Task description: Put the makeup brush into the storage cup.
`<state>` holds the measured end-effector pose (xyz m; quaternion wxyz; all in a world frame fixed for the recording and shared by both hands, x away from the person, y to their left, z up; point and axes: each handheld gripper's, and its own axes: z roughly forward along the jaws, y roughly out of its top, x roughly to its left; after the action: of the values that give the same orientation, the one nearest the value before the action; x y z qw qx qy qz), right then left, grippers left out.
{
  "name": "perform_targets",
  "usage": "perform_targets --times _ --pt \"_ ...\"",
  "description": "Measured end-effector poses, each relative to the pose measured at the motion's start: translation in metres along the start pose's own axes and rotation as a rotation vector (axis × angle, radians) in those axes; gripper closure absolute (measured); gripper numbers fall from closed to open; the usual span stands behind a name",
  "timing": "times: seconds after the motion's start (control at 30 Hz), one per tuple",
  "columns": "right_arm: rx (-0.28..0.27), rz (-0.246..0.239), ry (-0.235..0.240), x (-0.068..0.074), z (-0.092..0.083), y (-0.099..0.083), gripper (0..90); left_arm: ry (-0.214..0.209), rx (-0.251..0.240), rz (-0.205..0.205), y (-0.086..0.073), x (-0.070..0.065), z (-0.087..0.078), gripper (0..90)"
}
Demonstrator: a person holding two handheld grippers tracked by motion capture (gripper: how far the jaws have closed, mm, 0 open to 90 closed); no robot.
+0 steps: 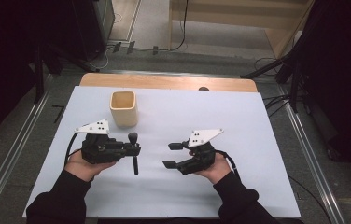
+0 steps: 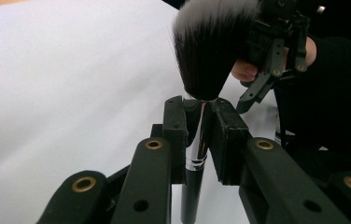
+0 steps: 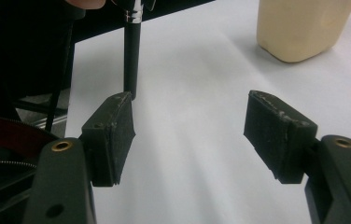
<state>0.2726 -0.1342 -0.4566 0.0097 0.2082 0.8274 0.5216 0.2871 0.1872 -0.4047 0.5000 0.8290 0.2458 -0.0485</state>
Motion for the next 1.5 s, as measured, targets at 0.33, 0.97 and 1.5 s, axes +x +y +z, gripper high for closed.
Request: perform_targets --times 0.33,0.97,1.5 --pt "-0.019 -0.02 -0.065 -0.001 -0.015 -0.005 26.5 0.015 -0.013 -0.001 -0.002 0.006 -0.007 78.2" --pt "-0.089 -0.042 -0.197 0.0 -0.052 -0.028 23.1 0.052 -0.042 -0.025 0.0 0.015 -0.021 78.3" --pt "-0.133 -0.009 -0.295 0.004 -0.085 -0.051 20.9 0.072 -0.067 -0.037 0.008 0.021 -0.029 78.3"
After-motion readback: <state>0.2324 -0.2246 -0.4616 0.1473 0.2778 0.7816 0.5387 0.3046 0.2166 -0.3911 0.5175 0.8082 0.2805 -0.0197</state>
